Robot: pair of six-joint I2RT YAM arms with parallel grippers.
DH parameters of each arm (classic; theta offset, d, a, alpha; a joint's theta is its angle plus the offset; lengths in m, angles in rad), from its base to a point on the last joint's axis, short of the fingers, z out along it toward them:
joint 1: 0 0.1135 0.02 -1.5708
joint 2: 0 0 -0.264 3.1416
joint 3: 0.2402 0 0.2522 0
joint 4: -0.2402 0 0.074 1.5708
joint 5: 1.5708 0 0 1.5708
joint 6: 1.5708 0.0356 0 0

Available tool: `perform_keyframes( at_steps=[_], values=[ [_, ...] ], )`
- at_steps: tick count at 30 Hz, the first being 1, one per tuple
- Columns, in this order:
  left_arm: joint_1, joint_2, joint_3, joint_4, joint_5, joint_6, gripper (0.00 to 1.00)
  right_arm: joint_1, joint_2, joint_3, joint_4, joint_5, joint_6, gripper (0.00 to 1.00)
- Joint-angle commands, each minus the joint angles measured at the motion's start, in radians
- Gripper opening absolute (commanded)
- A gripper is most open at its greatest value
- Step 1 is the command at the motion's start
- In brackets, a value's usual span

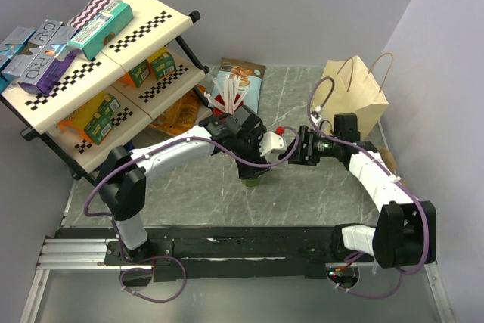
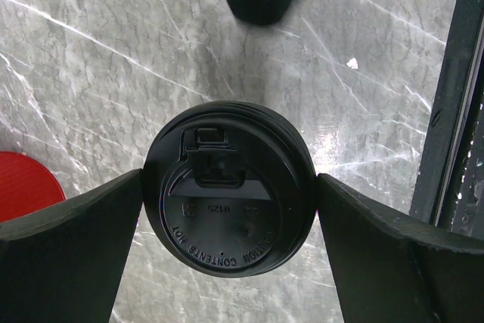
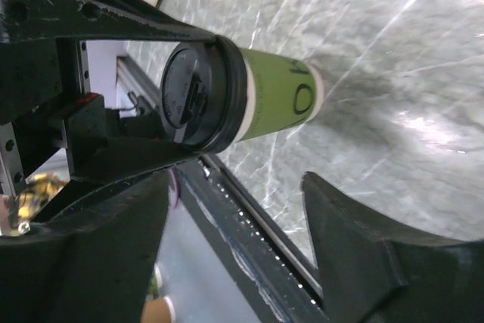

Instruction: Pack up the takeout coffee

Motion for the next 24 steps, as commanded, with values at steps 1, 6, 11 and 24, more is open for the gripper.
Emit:
perform_keyframes(
  at_steps=[1, 6, 11, 24],
  values=[
    [0.002, -0.039, -0.013, 0.016, 0.002, -0.026, 0.99, 0.068, 0.015, 0.049, 0.058, -0.035, 0.020, 0.81],
    [0.004, -0.053, -0.028, 0.019, -0.001, -0.033, 0.99, 0.100, 0.059, 0.043, 0.067, -0.009, 0.034, 0.82],
    [0.010, -0.065, -0.047, 0.034, 0.007, -0.047, 0.99, 0.114, 0.122, 0.051, 0.113, -0.026, 0.072, 0.85],
    [0.013, -0.071, -0.047, 0.019, 0.010, -0.052, 0.99, 0.198, 0.269, 0.105, 0.120, 0.026, 0.104, 0.93]
  ],
)
